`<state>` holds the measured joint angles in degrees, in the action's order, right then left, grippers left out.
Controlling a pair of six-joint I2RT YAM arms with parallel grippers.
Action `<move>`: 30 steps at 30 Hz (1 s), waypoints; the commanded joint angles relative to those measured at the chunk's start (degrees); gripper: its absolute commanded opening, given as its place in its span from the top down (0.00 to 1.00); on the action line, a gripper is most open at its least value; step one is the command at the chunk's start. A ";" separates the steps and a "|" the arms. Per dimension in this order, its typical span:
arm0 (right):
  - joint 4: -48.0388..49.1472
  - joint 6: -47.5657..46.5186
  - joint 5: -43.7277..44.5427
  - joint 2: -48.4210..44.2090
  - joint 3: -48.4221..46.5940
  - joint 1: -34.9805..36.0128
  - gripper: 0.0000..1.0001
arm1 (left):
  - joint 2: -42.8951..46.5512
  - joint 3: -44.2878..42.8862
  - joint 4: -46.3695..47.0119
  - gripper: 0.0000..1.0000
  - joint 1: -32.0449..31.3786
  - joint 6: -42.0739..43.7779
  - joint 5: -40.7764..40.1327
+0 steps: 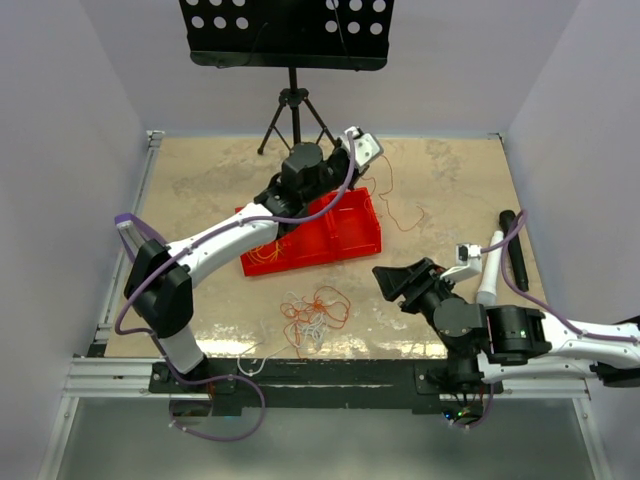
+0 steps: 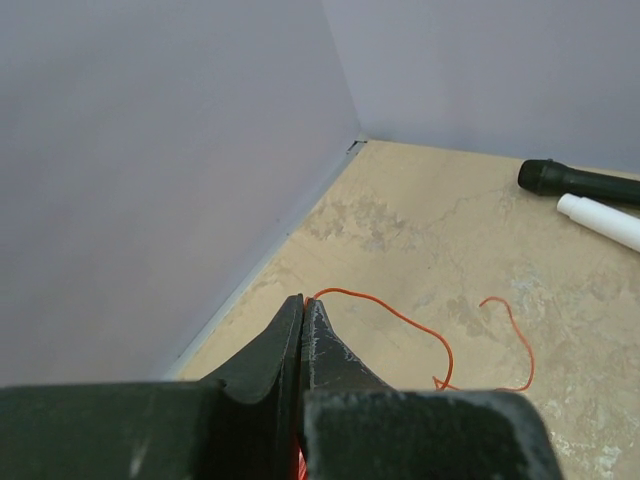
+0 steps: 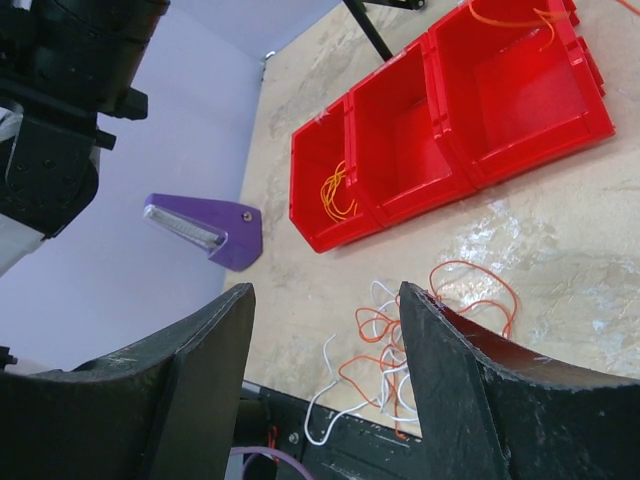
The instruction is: Untangle the cables
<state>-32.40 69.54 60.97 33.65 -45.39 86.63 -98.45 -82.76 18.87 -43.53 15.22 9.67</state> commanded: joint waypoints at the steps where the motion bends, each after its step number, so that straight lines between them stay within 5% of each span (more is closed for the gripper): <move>1: -0.38 1.65 2.49 -1.39 0.21 0.21 0.36 | 2.04 2.69 2.31 1.00 0.29 1.65 -3.07; 30: -0.38 3.24 0.82 1.60 1.09 0.21 0.36 | 14.43 16.75 6.96 1.00 6.09 -0.46 -1.50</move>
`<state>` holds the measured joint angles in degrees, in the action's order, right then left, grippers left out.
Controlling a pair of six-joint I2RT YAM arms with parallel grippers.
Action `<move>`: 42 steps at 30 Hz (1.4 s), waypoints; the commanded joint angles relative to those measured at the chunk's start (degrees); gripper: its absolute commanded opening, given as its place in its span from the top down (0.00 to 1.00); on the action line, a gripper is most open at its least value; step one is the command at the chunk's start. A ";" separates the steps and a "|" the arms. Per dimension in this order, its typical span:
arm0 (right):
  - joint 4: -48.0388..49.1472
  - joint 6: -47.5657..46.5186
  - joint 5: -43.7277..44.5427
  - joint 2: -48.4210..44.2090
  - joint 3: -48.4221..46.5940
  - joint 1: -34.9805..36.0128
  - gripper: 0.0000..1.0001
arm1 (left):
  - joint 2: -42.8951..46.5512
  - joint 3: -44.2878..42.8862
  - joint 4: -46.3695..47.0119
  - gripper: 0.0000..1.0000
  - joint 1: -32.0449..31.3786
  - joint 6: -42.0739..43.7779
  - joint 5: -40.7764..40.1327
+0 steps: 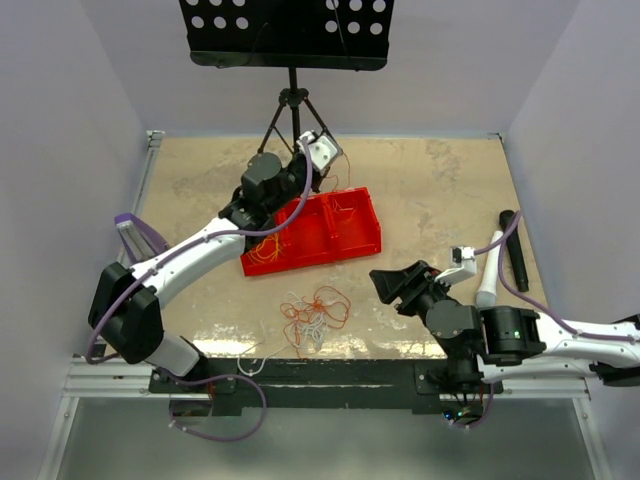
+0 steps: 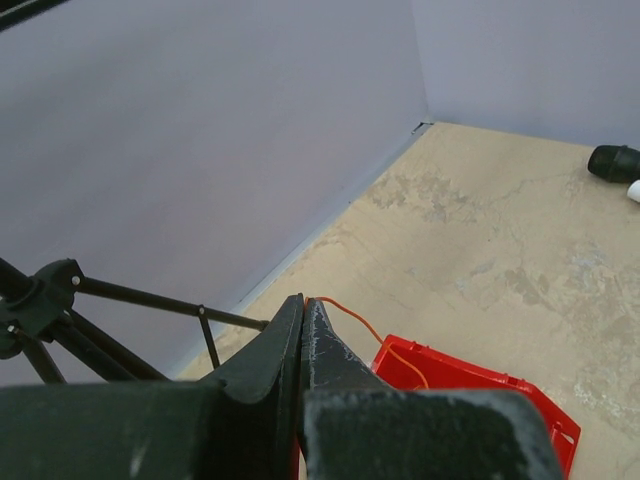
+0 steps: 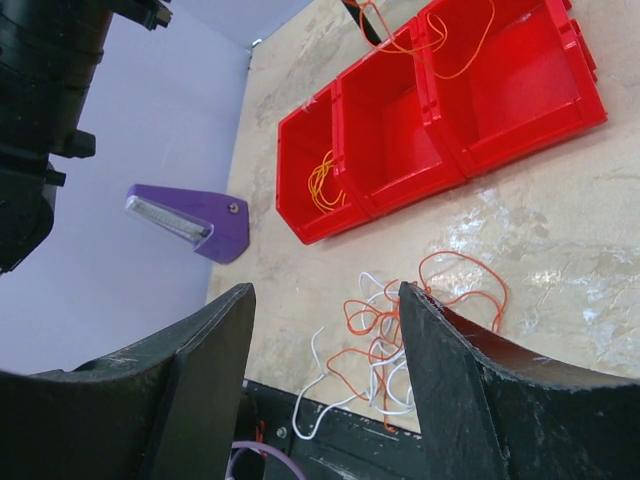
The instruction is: Untangle the cables
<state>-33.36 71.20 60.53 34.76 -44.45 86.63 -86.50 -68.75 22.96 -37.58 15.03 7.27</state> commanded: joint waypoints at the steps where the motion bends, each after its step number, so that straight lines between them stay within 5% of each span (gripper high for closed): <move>1: 0.76 1.49 1.17 0.57 0.15 0.29 0.36 | 2.82 3.27 3.05 1.00 0.23 -0.09 1.17; 16: 0.49 2.89 1.43 -0.75 1.11 0.21 0.36 | -1.74 2.22 2.97 1.00 -0.21 0.35 3.63; 34: 1.20 0.34 4.94 -1.81 -0.90 0.21 0.36 | -25.81 -18.60 -11.60 1.00 -1.17 1.32 2.85; 42: 2.07 -0.79 5.82 -2.16 -1.61 0.21 0.36 | -29.78 -16.86 -17.59 1.00 -1.44 1.23 -2.07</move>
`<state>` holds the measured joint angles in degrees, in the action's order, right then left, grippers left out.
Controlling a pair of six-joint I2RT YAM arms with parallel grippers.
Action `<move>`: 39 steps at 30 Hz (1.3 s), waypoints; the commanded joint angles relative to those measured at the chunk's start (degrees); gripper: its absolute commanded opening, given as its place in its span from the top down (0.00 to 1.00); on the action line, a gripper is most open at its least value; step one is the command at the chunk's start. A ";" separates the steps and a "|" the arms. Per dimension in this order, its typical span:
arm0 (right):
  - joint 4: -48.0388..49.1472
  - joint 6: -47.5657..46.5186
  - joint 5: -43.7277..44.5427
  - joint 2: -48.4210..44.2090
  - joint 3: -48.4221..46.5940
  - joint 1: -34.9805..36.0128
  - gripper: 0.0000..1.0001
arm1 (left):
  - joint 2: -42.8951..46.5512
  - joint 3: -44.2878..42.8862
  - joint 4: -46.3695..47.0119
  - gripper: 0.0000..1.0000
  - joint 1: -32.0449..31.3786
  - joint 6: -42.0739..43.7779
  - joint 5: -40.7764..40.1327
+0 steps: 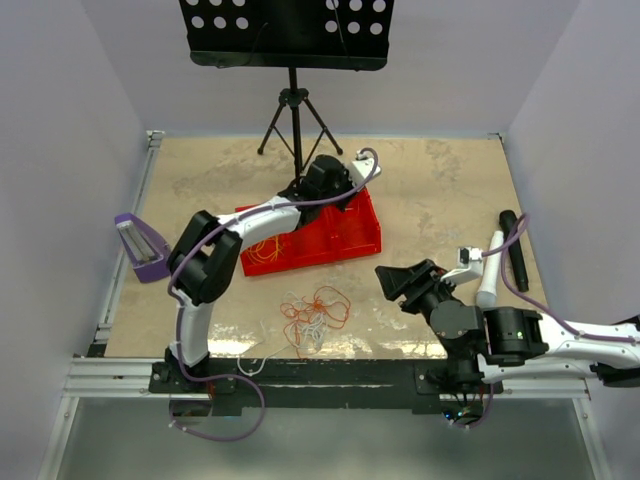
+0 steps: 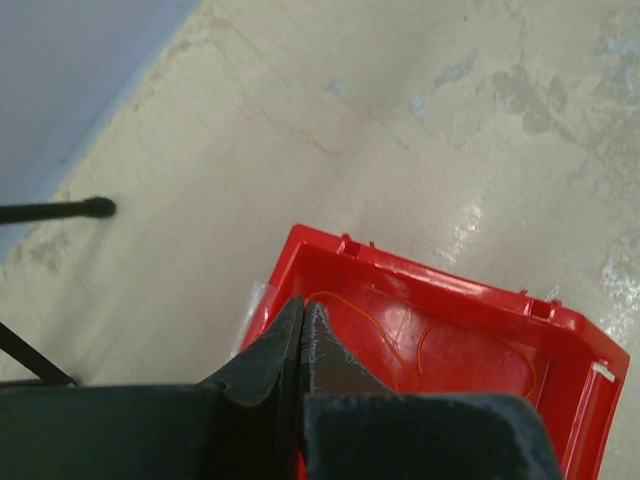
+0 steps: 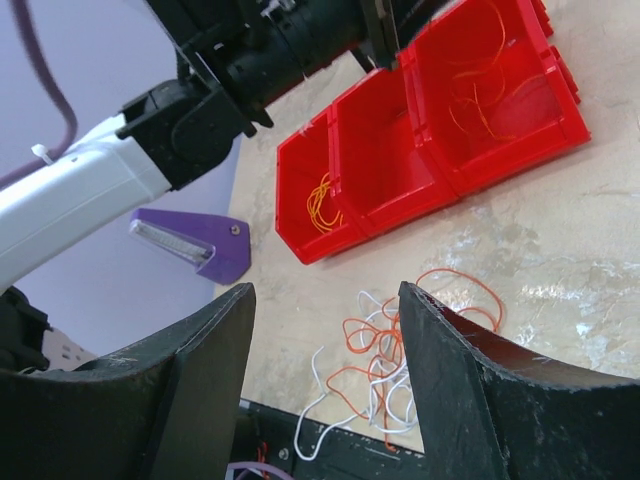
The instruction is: Untangle the cables
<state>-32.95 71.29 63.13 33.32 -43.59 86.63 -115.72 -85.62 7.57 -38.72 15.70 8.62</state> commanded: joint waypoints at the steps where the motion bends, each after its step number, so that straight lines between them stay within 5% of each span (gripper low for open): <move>1: 2.27 -1.32 3.14 -0.63 -2.37 0.29 0.36 | -1.43 -0.59 -3.26 1.00 -0.30 0.29 -4.05; 7: 3.42 -2.21 2.79 2.01 -2.81 0.21 0.36 | -4.60 -3.50 -10.56 0.99 -1.36 1.43 -4.32; 8: 3.33 -2.03 2.61 2.45 -2.90 0.21 0.36 | -4.25 -3.06 -10.56 0.92 -1.45 1.09 -3.62; 11: 3.07 -1.68 2.08 2.80 -3.25 0.21 0.36 | -1.80 -1.74 -10.65 0.45 -1.36 0.30 -0.54; 21: 2.19 -3.52 -0.82 4.91 -4.30 0.21 0.36 | 13.57 -2.09 -17.14 0.00 -0.57 -3.48 2.89; 27: 4.46 -9.65 -2.75 5.18 -5.54 0.29 0.35 | 27.63 0.44 -23.64 0.00 2.07 -1.65 6.57; 34: 5.97 -12.05 -7.41 10.26 -6.42 0.12 0.35 | 50.03 25.64 -32.17 0.01 2.07 20.39 16.67; 39: 9.39 -11.70 -11.44 15.53 -4.58 -0.32 0.33 | 60.69 37.35 -39.46 0.02 2.07 28.31 22.92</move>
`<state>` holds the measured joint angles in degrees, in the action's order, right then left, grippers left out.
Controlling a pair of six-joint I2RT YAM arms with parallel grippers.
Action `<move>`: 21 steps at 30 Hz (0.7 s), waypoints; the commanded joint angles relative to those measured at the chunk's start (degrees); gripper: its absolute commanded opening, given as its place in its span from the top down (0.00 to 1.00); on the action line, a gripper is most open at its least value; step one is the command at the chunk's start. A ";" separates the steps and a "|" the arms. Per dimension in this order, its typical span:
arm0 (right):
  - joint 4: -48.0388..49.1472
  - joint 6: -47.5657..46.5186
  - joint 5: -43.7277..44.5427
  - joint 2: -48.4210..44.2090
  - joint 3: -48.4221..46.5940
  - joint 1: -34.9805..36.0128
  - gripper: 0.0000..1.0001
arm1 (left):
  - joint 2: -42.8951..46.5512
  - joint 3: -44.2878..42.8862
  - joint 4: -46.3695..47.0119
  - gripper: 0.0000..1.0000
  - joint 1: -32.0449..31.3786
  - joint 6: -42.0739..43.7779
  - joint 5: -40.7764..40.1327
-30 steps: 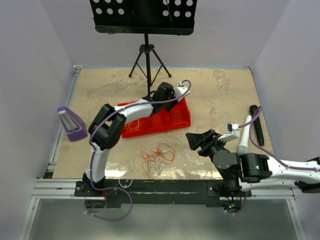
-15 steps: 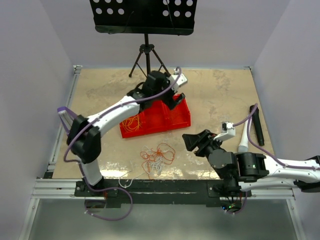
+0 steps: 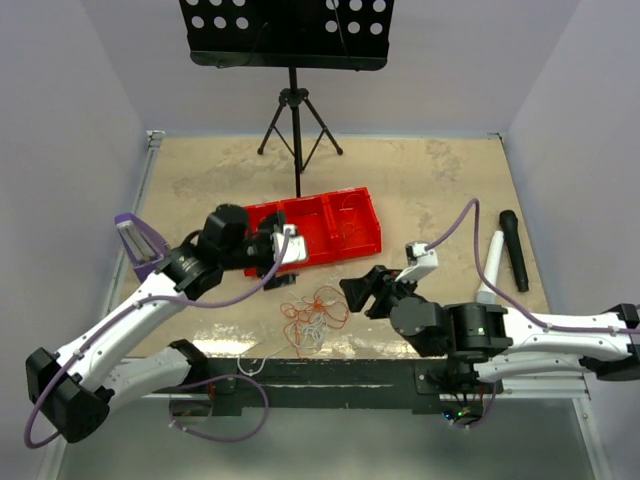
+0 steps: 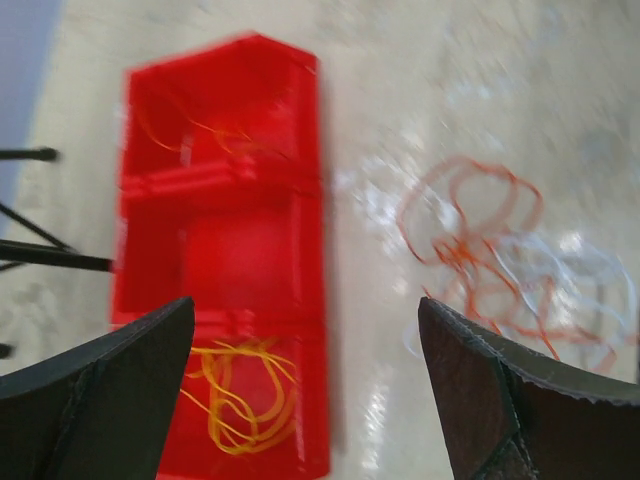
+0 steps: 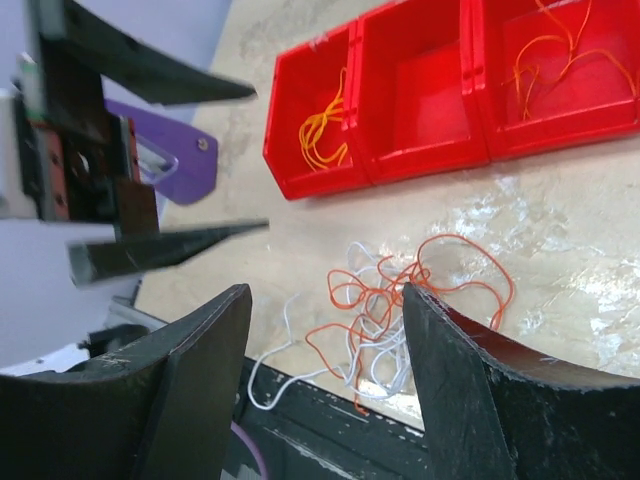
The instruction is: Untangle the cables
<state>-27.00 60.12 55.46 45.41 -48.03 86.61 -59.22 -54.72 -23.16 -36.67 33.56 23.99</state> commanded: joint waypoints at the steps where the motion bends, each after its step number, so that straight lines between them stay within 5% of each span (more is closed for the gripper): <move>1: 3.71 0.34 -4.48 4.59 0.30 -0.65 0.33 | 5.16 6.99 -10.92 0.03 0.01 13.00 9.13; 6: 5.91 6.14 -10.63 8.73 4.17 -2.93 0.33 | 9.03 13.49 -19.02 0.11 -0.86 25.49 14.41; 12: 7.58 9.84 -11.96 10.40 5.67 -3.02 0.33 | 2.63 13.67 -31.33 0.19 -3.06 37.08 18.73; 18: 6.70 8.26 -11.25 14.53 3.21 -3.02 0.33 | -5.10 14.20 -26.17 0.25 -3.59 37.99 17.06; 21: 6.88 8.26 -12.22 16.20 3.38 -3.11 0.33 | -7.13 14.81 -21.60 0.37 -3.59 36.75 14.78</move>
<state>-21.34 67.48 43.79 60.16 -42.46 83.66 -64.82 -40.84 -49.93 -40.14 68.29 38.63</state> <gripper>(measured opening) 0.669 0.698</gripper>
